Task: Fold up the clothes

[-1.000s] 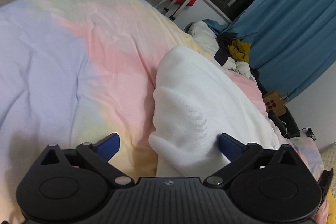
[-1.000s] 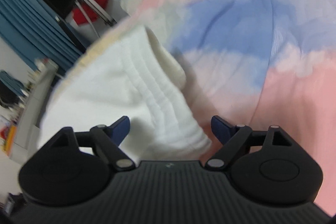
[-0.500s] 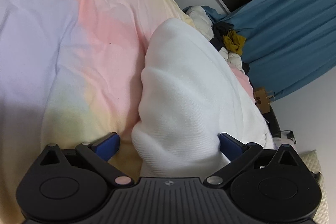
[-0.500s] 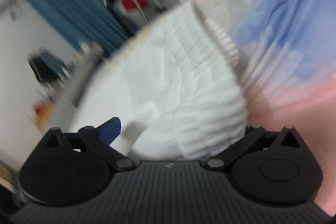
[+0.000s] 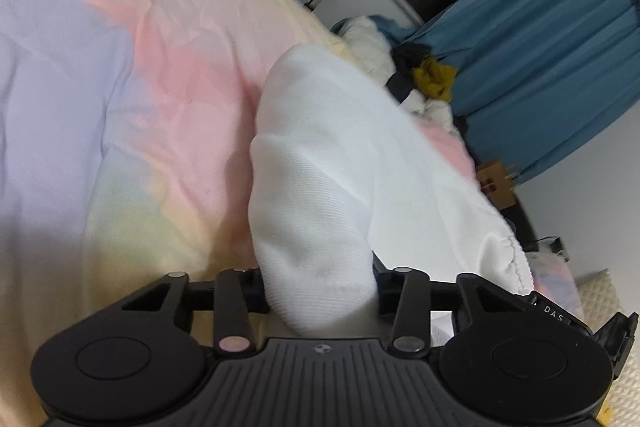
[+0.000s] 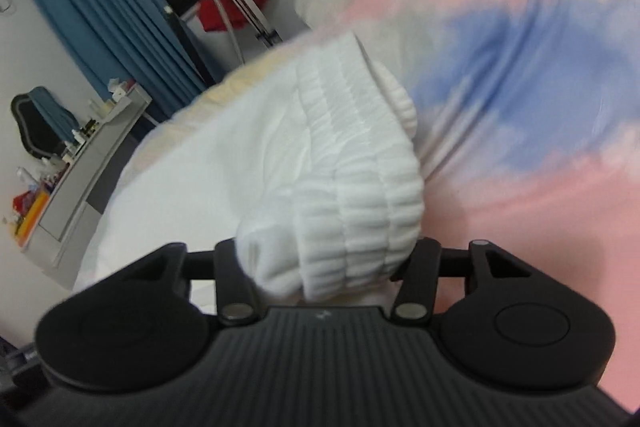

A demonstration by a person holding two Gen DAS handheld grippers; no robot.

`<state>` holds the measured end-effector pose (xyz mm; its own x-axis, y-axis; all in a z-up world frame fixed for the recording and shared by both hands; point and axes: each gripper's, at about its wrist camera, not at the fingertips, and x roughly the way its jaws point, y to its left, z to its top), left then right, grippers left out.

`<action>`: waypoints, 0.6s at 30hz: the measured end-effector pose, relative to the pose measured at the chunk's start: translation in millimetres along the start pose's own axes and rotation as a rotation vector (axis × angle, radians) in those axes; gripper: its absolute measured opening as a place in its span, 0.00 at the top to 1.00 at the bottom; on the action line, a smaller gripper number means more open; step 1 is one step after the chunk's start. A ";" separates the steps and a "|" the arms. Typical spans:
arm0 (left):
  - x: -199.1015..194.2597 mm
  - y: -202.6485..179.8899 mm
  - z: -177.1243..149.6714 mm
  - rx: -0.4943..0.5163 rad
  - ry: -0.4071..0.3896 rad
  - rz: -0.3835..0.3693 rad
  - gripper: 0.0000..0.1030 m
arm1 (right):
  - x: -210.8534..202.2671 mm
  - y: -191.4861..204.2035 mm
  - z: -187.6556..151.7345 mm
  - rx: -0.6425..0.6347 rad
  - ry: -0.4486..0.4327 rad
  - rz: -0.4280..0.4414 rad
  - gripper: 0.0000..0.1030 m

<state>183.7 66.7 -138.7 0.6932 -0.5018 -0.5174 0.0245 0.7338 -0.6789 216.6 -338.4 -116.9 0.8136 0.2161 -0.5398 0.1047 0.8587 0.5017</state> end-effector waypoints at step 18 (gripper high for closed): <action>-16.0 -154.3 19.6 0.148 -0.039 0.006 0.63 | -93.1 -28.5 76.3 0.133 -0.145 0.226 0.58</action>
<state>183.0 -29.5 -15.4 0.7207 -0.4817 -0.4985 0.1243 0.7973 -0.5907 181.5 -418.4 -29.3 0.8969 0.3180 -0.3074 -0.0216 0.7257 0.6877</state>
